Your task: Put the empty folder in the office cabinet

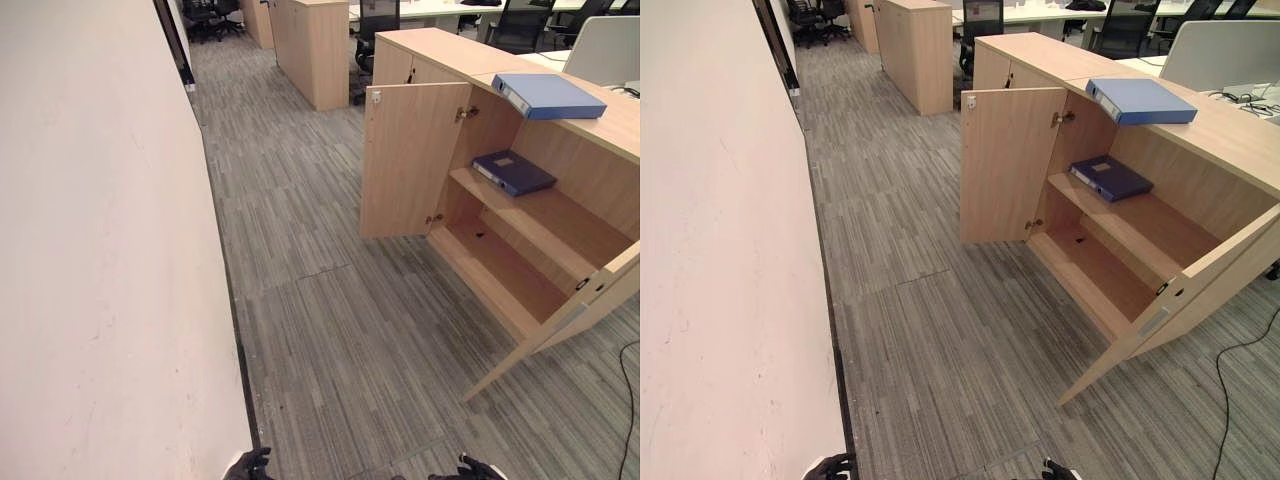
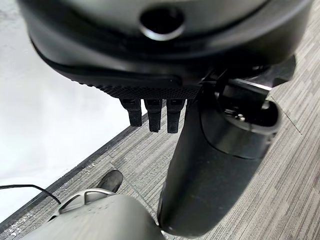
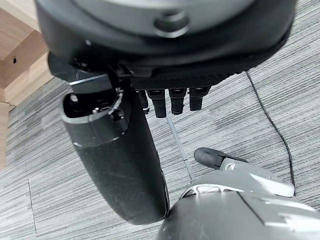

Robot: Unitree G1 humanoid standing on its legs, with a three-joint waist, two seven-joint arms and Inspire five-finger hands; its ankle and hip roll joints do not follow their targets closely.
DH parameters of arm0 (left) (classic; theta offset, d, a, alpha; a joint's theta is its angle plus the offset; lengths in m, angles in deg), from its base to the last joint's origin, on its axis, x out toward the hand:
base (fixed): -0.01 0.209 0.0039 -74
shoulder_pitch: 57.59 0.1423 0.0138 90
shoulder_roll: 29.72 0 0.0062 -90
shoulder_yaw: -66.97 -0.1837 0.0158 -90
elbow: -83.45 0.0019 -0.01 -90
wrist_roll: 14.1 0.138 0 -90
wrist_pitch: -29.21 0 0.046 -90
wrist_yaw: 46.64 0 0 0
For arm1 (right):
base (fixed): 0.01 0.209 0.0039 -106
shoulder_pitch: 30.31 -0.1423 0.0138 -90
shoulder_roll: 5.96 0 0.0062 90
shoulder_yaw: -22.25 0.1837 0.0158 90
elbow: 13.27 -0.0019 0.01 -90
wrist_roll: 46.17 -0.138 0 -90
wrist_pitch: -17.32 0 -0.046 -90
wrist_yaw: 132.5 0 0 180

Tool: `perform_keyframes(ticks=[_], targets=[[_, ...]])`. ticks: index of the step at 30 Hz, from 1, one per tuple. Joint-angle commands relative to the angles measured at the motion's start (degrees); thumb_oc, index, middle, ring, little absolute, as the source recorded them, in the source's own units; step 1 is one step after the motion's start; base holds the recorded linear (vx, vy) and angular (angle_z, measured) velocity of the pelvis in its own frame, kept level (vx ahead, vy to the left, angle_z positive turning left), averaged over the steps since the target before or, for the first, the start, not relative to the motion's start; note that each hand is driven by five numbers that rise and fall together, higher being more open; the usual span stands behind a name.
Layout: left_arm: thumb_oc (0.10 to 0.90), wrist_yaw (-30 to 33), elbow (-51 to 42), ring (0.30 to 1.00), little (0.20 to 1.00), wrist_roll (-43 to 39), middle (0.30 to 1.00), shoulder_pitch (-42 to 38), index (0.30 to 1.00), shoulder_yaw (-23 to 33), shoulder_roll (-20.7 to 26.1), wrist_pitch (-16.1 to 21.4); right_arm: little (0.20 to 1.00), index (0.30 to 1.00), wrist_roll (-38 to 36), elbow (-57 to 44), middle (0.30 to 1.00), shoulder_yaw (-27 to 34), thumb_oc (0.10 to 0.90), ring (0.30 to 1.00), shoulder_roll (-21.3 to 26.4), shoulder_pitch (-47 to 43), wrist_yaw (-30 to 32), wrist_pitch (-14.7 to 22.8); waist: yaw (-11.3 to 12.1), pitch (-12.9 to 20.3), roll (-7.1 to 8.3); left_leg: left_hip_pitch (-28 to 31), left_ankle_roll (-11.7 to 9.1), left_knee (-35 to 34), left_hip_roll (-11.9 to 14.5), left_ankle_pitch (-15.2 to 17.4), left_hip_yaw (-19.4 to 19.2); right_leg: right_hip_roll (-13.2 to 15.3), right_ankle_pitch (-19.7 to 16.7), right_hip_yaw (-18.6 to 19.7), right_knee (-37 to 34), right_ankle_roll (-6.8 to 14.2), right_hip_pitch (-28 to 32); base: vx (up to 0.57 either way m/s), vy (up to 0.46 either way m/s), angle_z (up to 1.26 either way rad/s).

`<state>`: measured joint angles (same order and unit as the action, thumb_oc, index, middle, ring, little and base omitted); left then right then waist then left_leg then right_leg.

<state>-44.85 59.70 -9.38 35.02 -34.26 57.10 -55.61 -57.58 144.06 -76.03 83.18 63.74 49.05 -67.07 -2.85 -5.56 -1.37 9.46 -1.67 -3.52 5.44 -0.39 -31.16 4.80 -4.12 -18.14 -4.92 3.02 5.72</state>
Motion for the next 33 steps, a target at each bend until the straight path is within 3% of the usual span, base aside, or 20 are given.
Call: perform_keyframes(ticks=[1, 33], targets=[[0.800, -0.83, -1.26, 0.900, 0.900, -1.15, 0.900, -3.19, 0.900, -1.26, 1.71, 2.33, 0.900, 0.900, 0.47, 1.86, 0.900, -1.22, 0.800, 0.900, 2.18, -3.52, -0.14, 0.70, 0.17, -1.35, 0.65, 3.65, -5.18, -1.41, 3.30, -1.02, 2.02, 3.90, 3.57, -1.04, 1.13, 6.70, 2.87, 0.00, 0.000, 0.00], [0.800, 0.55, 1.21, 0.900, 0.900, -0.47, 0.900, -3.60, 0.900, -1.64, 1.20, 1.89, 0.900, 0.900, 0.06, 3.09, 0.900, -2.24, 0.800, 0.900, 0.87, -2.99, -0.02, 0.47, 0.47, -1.13, 0.99, 3.76, -5.35, -1.48, 3.70, -1.36, 3.38, 3.23, 4.24, -1.14, 1.19, 6.02, 3.46, 0.00, 0.000, 0.00]])
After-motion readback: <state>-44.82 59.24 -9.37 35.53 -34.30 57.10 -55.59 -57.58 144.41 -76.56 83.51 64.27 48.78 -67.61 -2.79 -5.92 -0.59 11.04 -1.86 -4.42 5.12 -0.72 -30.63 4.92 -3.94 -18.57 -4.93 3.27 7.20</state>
